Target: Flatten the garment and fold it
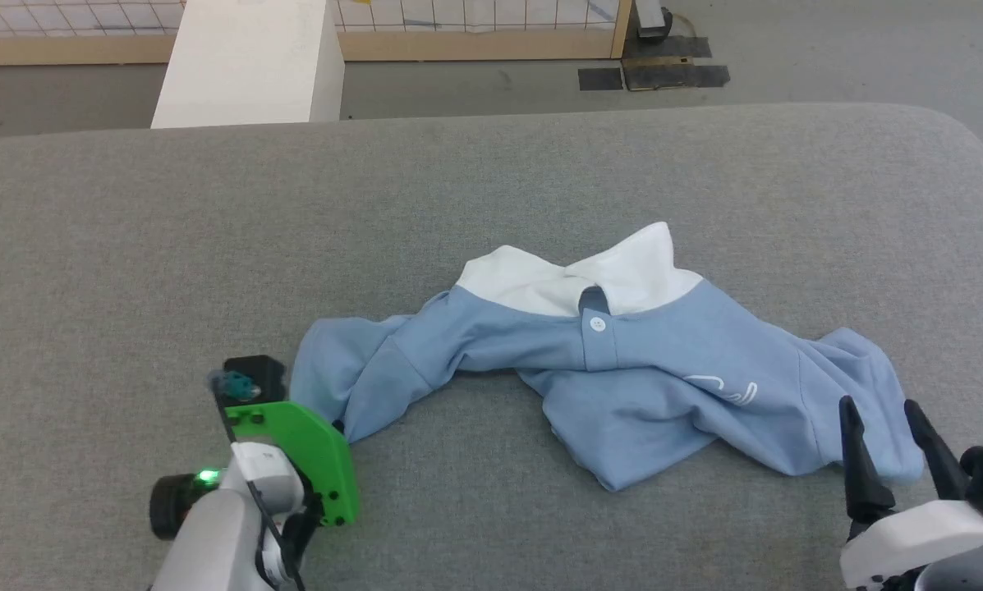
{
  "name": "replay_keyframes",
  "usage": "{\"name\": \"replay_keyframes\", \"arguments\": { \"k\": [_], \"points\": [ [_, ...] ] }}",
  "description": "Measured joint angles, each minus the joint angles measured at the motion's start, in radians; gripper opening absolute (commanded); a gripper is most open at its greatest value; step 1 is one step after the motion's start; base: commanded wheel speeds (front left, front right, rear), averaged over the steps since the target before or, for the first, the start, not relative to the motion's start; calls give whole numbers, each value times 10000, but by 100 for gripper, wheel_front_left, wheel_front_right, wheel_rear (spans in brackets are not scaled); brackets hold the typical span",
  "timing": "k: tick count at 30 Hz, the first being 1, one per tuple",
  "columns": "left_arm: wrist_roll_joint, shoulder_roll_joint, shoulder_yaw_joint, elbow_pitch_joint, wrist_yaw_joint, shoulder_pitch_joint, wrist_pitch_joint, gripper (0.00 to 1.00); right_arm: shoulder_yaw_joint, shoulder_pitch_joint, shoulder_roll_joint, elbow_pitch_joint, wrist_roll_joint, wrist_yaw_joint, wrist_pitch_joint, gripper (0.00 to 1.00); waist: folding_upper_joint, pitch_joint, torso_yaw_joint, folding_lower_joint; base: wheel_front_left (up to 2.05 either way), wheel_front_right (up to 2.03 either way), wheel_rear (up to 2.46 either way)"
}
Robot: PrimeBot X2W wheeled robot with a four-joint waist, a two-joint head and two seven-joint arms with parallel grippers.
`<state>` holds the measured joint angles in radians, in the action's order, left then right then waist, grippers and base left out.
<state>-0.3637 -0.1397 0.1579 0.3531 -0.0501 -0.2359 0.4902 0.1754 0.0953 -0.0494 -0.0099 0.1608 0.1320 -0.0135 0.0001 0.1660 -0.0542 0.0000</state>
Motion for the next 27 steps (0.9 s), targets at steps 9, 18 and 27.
{"name": "replay_keyframes", "arguments": {
  "k": [9,18,27],
  "points": [
    [-77,33,27,-1039,-59,640,-161,0,1095,-1626,0,341,-754,0,1016,100,0,54,243,0,0,0,0],
    [-320,102,84,-1551,-125,757,-163,0,2489,-4251,-349,3409,-1269,0,4157,100,0,320,785,0,0,0,0],
    [-497,209,255,-1632,13,671,-201,0,2851,-5271,-539,4667,-2073,0,7104,85,0,725,1152,0,0,0,0]
  ]
}}
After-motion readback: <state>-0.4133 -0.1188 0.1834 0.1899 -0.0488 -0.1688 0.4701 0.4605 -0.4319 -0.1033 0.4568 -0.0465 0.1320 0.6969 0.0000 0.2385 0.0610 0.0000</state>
